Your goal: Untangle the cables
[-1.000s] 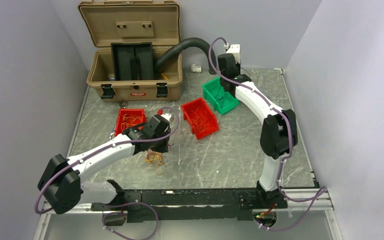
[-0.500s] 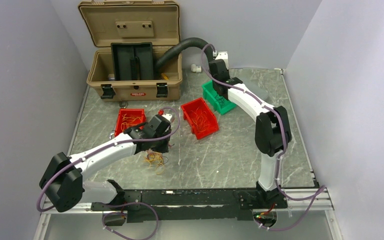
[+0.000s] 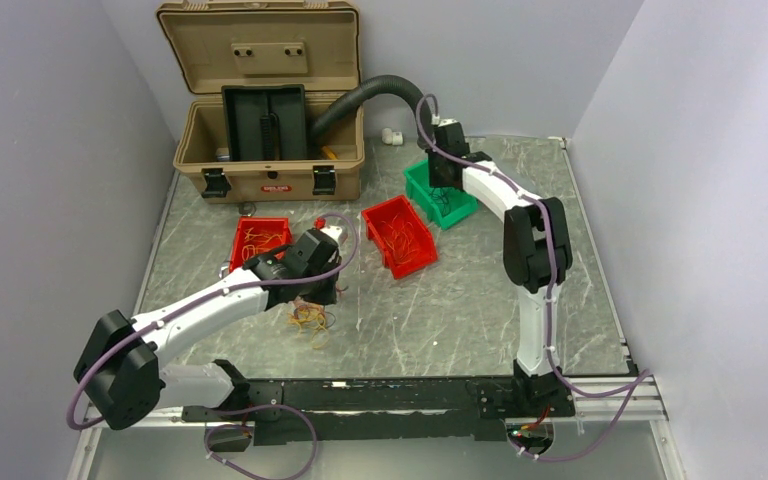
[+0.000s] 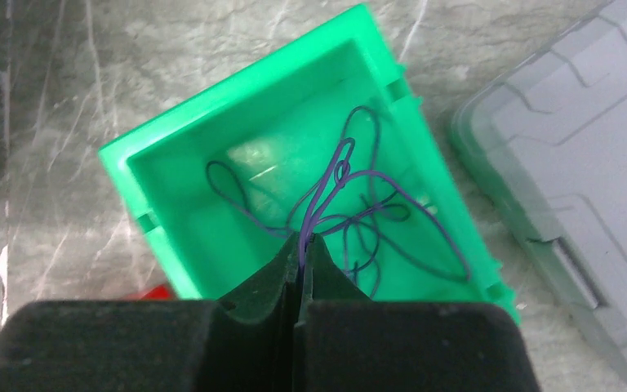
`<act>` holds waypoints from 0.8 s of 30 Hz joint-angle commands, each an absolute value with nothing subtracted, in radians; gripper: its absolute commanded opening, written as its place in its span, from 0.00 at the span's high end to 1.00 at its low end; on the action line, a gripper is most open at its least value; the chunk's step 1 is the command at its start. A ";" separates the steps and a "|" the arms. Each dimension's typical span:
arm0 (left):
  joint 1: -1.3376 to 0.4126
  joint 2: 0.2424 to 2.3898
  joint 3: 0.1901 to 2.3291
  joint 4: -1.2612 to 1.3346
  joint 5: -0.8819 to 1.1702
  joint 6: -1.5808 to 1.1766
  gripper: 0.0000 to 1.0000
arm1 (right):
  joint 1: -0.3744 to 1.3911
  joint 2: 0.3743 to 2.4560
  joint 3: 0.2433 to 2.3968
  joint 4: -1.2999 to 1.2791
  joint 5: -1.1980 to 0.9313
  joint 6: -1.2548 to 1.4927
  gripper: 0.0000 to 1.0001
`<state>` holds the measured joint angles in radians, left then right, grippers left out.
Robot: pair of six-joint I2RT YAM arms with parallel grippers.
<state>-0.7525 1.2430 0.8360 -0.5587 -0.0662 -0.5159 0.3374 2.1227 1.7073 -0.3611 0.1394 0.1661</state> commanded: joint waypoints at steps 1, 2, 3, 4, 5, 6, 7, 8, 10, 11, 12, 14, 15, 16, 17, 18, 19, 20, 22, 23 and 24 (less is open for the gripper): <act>-0.758 1.221 0.832 -0.547 -0.072 -0.515 1.00 | 0.292 2.168 1.802 -0.408 0.029 0.180 1.00; -0.758 1.223 0.834 -0.548 -0.070 -0.515 1.00 | 0.291 2.184 1.819 -0.426 0.046 0.175 1.00; -0.758 1.225 0.836 -0.548 -0.070 -0.514 1.00 | 0.290 2.198 1.837 -0.442 0.058 0.168 1.00; -0.759 1.227 0.839 -0.547 -0.068 -0.514 1.00 | 0.291 2.208 1.857 -0.470 0.064 0.163 1.00; -0.758 1.227 0.841 -0.549 -0.069 -0.513 1.00 | 0.290 2.213 1.875 -0.488 0.068 0.156 0.99; -0.759 1.226 0.843 -0.552 -0.070 -0.512 1.00 | 0.290 2.207 1.882 -0.492 0.068 0.152 0.97; -0.758 1.225 0.844 -0.554 -0.070 -0.512 1.00 | 0.290 2.189 1.875 -0.484 0.068 0.148 0.93; -0.758 1.225 0.843 -0.554 -0.071 -0.511 1.00 | 0.291 2.164 1.857 -0.469 0.063 0.143 0.85; -0.758 1.220 0.845 -0.556 -0.071 -0.512 1.00 | 0.291 2.109 1.810 -0.431 0.053 0.132 0.71; -0.758 1.218 0.845 -0.556 -0.068 -0.512 1.00 | 0.290 2.086 1.802 -0.424 0.052 0.129 0.68; -0.758 1.217 0.847 -0.557 -0.067 -0.513 1.00 | 0.291 2.063 1.795 -0.423 0.050 0.128 0.65; -0.758 1.214 0.850 -0.556 -0.062 -0.515 1.00 | 0.290 2.025 1.791 -0.436 0.047 0.123 0.60; -0.758 1.211 0.851 -0.556 -0.061 -0.515 1.00 | 0.291 1.998 1.786 -0.442 0.043 0.123 0.57; -0.759 1.208 0.852 -0.556 -0.059 -0.517 1.00 | 0.292 1.972 1.774 -0.443 0.038 0.123 0.53; -0.760 1.204 0.853 -0.556 -0.058 -0.517 1.00 | 0.293 1.946 1.757 -0.440 0.031 0.122 0.48; -0.763 1.199 0.853 -0.557 -0.057 -0.517 1.00 | 0.293 1.911 1.736 -0.434 0.022 0.122 0.41; -0.764 1.195 0.853 -0.555 -0.055 -0.517 1.00 | 0.292 1.882 1.710 -0.428 0.009 0.124 0.33; -0.766 1.191 0.852 -0.554 -0.052 -0.517 1.00 | 0.292 1.847 1.683 -0.418 -0.005 0.126 0.27; -0.773 1.185 0.854 -0.548 -0.045 -0.514 1.00 | 0.293 1.782 1.624 -0.406 -0.040 0.133 0.17; -0.777 1.182 0.854 -0.545 -0.042 -0.513 1.00 | 0.296 1.750 1.595 -0.404 -0.054 0.138 0.13; -0.781 1.182 0.856 -0.543 -0.040 -0.511 1.00 | 0.297 1.721 1.562 -0.403 -0.064 0.143 0.09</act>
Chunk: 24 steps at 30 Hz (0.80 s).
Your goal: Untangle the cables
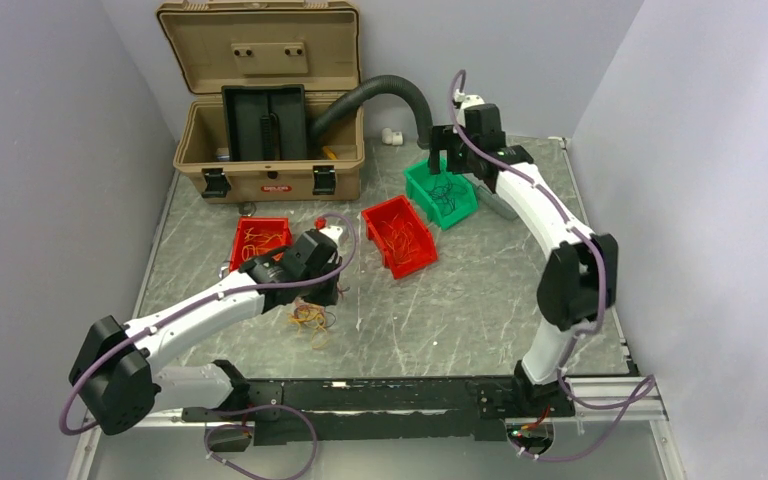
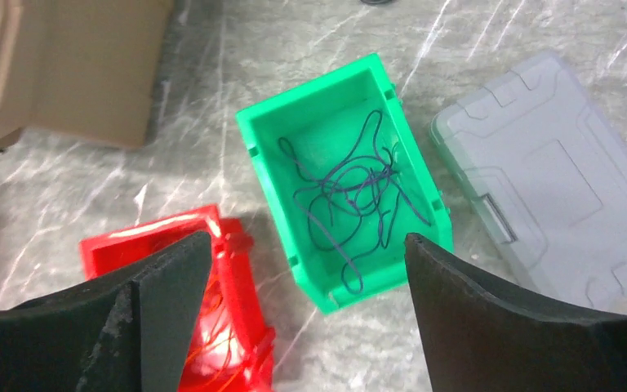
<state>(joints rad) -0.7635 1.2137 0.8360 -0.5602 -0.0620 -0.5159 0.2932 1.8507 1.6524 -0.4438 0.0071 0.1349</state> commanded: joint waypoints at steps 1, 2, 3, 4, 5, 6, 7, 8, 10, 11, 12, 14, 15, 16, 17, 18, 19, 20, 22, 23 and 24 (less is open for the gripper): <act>-0.789 1.179 0.856 -0.538 -0.035 -0.509 1.00 | 0.299 1.686 1.527 -0.396 -0.072 0.150 0.07; -0.794 1.178 0.857 -0.532 -0.028 -0.505 1.00 | 0.301 1.652 1.489 -0.387 -0.081 0.158 0.05; -0.801 1.178 0.858 -0.520 -0.017 -0.499 1.00 | 0.306 1.616 1.450 -0.375 -0.092 0.165 0.04; -0.809 1.179 0.861 -0.509 -0.010 -0.490 1.00 | 0.306 1.575 1.405 -0.359 -0.106 0.173 0.03; -0.822 1.180 0.865 -0.493 0.010 -0.477 1.00 | 0.307 1.539 1.363 -0.342 -0.116 0.185 0.02; -0.835 1.182 0.872 -0.479 0.029 -0.460 1.00 | 0.307 1.498 1.326 -0.325 -0.128 0.194 0.02; -0.856 1.186 0.879 -0.466 0.045 -0.444 1.00 | 0.307 1.460 1.290 -0.311 -0.139 0.202 0.02; -0.887 1.193 0.897 -0.457 0.049 -0.428 1.00 | 0.307 1.425 1.249 -0.300 -0.149 0.209 0.01; -0.935 1.208 0.927 -0.459 0.024 -0.412 1.00 | 0.308 1.362 1.194 -0.286 -0.156 0.226 0.01; -0.956 1.212 0.938 -0.458 0.008 -0.403 1.00 | 0.308 1.322 1.169 -0.281 -0.158 0.232 0.01; -0.974 1.213 0.946 -0.456 0.004 -0.398 1.00 | 0.309 1.293 1.144 -0.279 -0.157 0.238 0.01; -0.990 1.211 0.951 -0.441 0.003 -0.389 1.00 | 0.308 1.246 1.100 -0.276 -0.167 0.250 0.01; -0.991 1.209 0.951 -0.433 0.003 -0.390 1.00 | 0.308 1.227 1.079 -0.276 -0.184 0.253 0.01; -0.991 1.207 0.951 -0.430 0.003 -0.398 1.00 | 0.310 1.212 1.059 -0.276 -0.209 0.258 0.01; -0.991 1.207 0.951 -0.432 0.003 -0.411 0.94 | 0.311 1.196 1.036 -0.275 -0.230 0.263 0.02; -0.990 1.203 0.950 -0.434 -0.038 -0.428 0.84 | 0.313 1.181 1.010 -0.270 -0.257 0.273 0.01; -0.990 1.197 0.947 -0.435 -0.055 -0.439 0.72 | 0.316 1.168 0.983 -0.262 -0.277 0.279 0.01; -0.987 1.188 0.940 -0.434 -0.067 -0.449 0.60 | 0.322 1.155 0.953 -0.253 -0.291 0.285 0.01; -0.970 1.162 0.920 -0.425 -0.069 -0.464 0.42 | 0.338 1.136 0.903 -0.232 -0.314 0.306 0.01; -0.953 1.151 0.915 -0.427 -0.061 -0.471 0.35 | 0.350 1.134 0.882 -0.220 -0.330 0.315 0.01; -0.934 1.143 0.912 -0.434 -0.053 -0.477 0.30 | 0.366 1.133 0.868 -0.211 -0.337 0.324 0.00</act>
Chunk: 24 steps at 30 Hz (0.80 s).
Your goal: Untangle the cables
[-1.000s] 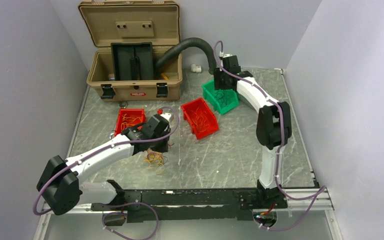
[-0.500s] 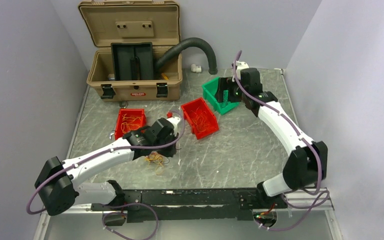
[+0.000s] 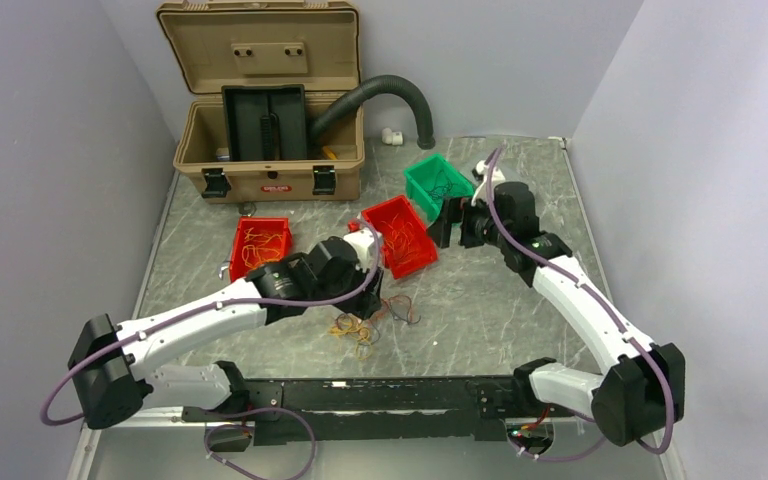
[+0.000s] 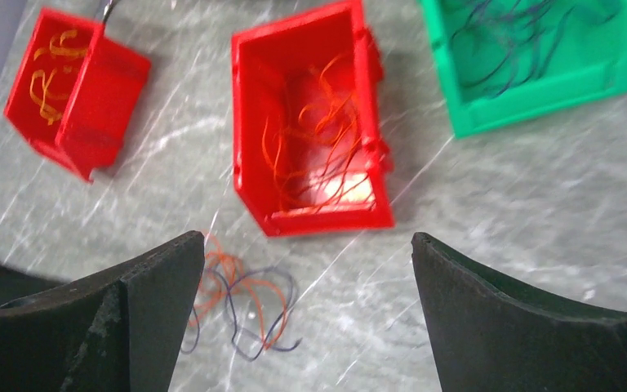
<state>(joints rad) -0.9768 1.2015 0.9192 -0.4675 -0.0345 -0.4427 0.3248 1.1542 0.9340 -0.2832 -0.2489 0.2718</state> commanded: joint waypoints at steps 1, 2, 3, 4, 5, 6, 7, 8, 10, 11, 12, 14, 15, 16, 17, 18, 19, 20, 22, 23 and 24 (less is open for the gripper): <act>-0.914 1.137 0.912 -0.446 -0.046 -0.479 0.27 | 0.387 1.135 0.858 -0.207 -0.325 0.330 0.00; -0.887 1.131 0.915 -0.461 -0.041 -0.483 0.24 | 0.417 1.138 0.853 -0.204 -0.306 0.334 0.00; -0.869 1.127 0.917 -0.477 -0.036 -0.486 0.22 | 0.451 1.144 0.851 -0.204 -0.281 0.332 0.00; -0.843 1.120 0.918 -0.493 -0.023 -0.491 0.21 | 0.484 1.151 0.854 -0.213 -0.253 0.329 0.00; -0.809 1.115 0.916 -0.505 -0.011 -0.494 0.21 | 0.523 1.162 0.858 -0.224 -0.221 0.326 0.00; -0.784 1.112 0.914 -0.517 0.018 -0.496 0.20 | 0.558 1.171 0.861 -0.235 -0.196 0.323 0.00; -0.763 1.113 0.913 -0.528 0.051 -0.495 0.20 | 0.601 1.181 0.862 -0.246 -0.172 0.324 0.00; -0.752 1.119 0.915 -0.543 0.076 -0.491 0.21 | 0.630 1.189 0.859 -0.255 -0.143 0.333 0.01; -0.747 1.144 0.921 -0.583 0.098 -0.482 0.23 | 0.677 1.203 0.845 -0.269 -0.106 0.355 0.03; -0.748 1.156 0.916 -0.595 0.107 -0.477 0.25 | 0.697 1.210 0.835 -0.275 -0.090 0.367 0.05; -0.747 1.166 0.906 -0.594 0.116 -0.472 0.26 | 0.712 1.214 0.821 -0.276 -0.080 0.378 0.07; -0.748 1.192 0.888 -0.588 0.125 -0.470 0.29 | 0.740 1.219 0.795 -0.274 -0.060 0.402 0.16; -0.747 1.203 0.881 -0.586 0.128 -0.471 0.31 | 0.753 1.222 0.783 -0.270 -0.056 0.413 0.22; -0.747 1.213 0.879 -0.580 0.132 -0.471 0.33 | 0.766 1.225 0.773 -0.266 -0.055 0.422 0.27; -0.748 1.223 0.876 -0.575 0.137 -0.471 0.35 | 0.779 1.228 0.764 -0.263 -0.056 0.429 0.32; -0.748 1.233 0.875 -0.566 0.142 -0.471 0.36 | 0.794 1.233 0.758 -0.259 -0.055 0.435 0.36; -0.747 1.241 0.873 -0.557 0.146 -0.470 0.37 | 0.806 1.240 0.752 -0.254 -0.055 0.442 0.39; -0.748 1.254 0.873 -0.549 0.150 -0.469 0.39 | 0.817 1.246 0.744 -0.247 -0.055 0.448 0.43; -0.748 1.282 0.876 -0.535 0.158 -0.468 0.41 | 0.840 1.274 0.738 -0.234 -0.053 0.458 0.50; -0.748 1.297 0.879 -0.532 0.159 -0.468 0.42 | 0.847 1.284 0.738 -0.227 -0.052 0.464 0.53; -0.748 1.311 0.885 -0.532 0.160 -0.470 0.43 | 0.855 1.298 0.739 -0.221 -0.051 0.467 0.56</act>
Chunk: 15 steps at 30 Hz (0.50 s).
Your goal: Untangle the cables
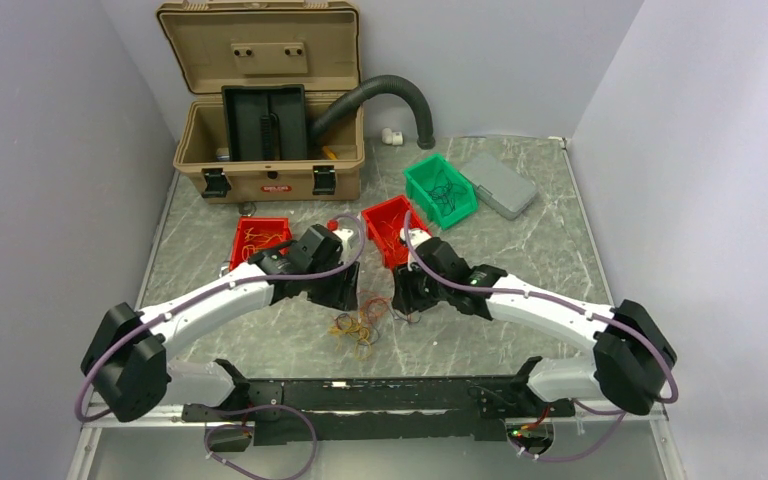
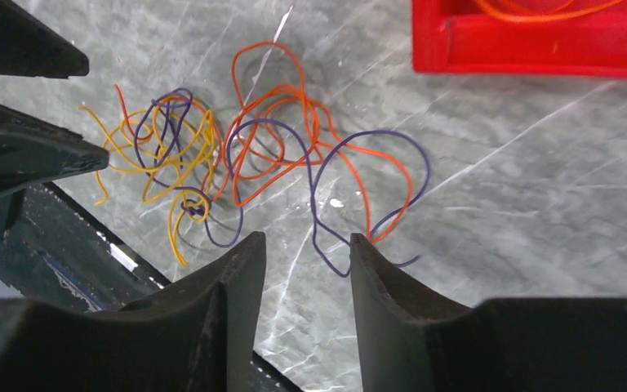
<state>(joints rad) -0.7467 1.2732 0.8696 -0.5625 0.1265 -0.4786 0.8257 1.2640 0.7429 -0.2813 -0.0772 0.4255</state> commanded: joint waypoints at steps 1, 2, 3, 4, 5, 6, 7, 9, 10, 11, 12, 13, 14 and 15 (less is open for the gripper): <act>-0.747 1.326 0.888 -0.530 0.162 -0.471 0.44 | 0.862 1.310 0.741 -0.212 -0.049 0.470 0.58; -0.747 1.335 0.891 -0.526 0.166 -0.472 0.45 | 0.867 1.325 0.742 -0.206 -0.046 0.474 0.59; -0.748 1.342 0.891 -0.521 0.168 -0.474 0.45 | 0.872 1.340 0.744 -0.200 -0.045 0.476 0.60; -0.748 1.347 0.891 -0.519 0.171 -0.474 0.46 | 0.877 1.353 0.744 -0.193 -0.044 0.477 0.60; -0.748 1.351 0.894 -0.518 0.172 -0.475 0.46 | 0.883 1.367 0.744 -0.187 -0.040 0.477 0.60; -0.748 1.355 0.896 -0.520 0.172 -0.476 0.46 | 0.885 1.378 0.744 -0.182 -0.035 0.476 0.60; -0.747 1.358 0.898 -0.523 0.172 -0.474 0.46 | 0.888 1.392 0.744 -0.179 -0.032 0.476 0.59; -0.748 1.362 0.901 -0.534 0.170 -0.471 0.46 | 0.890 1.415 0.743 -0.172 -0.023 0.474 0.59; -0.747 1.361 0.901 -0.540 0.168 -0.470 0.46 | 0.891 1.425 0.743 -0.171 -0.021 0.472 0.59; -0.747 1.359 0.901 -0.548 0.164 -0.468 0.46 | 0.892 1.436 0.742 -0.170 -0.018 0.471 0.58; -0.747 1.356 0.899 -0.554 0.162 -0.468 0.46 | 0.893 1.445 0.739 -0.165 -0.016 0.471 0.58; -0.748 1.351 0.897 -0.559 0.160 -0.467 0.46 | 0.894 1.455 0.735 -0.159 -0.018 0.471 0.57; -0.747 1.348 0.894 -0.562 0.159 -0.466 0.46 | 0.894 1.464 0.729 -0.149 -0.021 0.472 0.57; -0.748 1.346 0.892 -0.565 0.156 -0.466 0.45 | 0.897 1.475 0.723 -0.139 -0.026 0.475 0.58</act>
